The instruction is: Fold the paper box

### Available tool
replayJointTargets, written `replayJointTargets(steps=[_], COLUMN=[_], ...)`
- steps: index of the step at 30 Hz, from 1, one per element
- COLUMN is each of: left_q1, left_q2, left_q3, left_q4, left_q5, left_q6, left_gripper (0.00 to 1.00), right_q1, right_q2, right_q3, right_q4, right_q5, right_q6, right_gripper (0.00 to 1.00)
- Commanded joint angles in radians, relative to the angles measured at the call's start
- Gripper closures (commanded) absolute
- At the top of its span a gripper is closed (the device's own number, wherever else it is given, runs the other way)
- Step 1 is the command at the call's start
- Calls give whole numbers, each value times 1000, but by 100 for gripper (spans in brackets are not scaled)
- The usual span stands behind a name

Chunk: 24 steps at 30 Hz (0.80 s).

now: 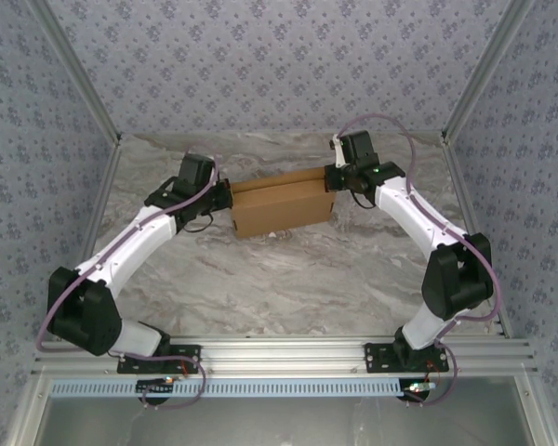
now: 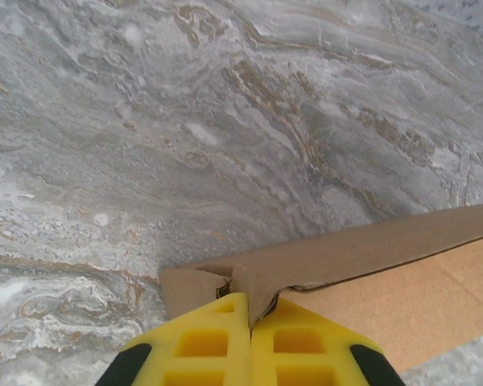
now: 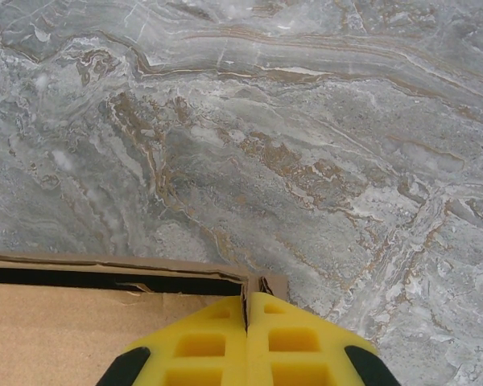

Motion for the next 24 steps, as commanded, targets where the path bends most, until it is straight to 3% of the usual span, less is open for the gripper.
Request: replayJointTargets(steps=[1, 16, 24], left_q1=[-37, -142, -164], left_q2=[-19, -34, -47], left_q3=[-52, -203, -293], left_q4=[31, 160, 254], left_q5=[-65, -243, -267], left_q6=[-39, -81, -42], left_gripper=[100, 100, 100], right_q1=[25, 31, 28], right_q2=[1, -38, -49], right_q3=[-63, -164, -220], right_q4=[-59, 30, 52], right_q5=[-26, -8, 17], right_q6=[11, 16, -110], right_gripper=[98, 98, 98])
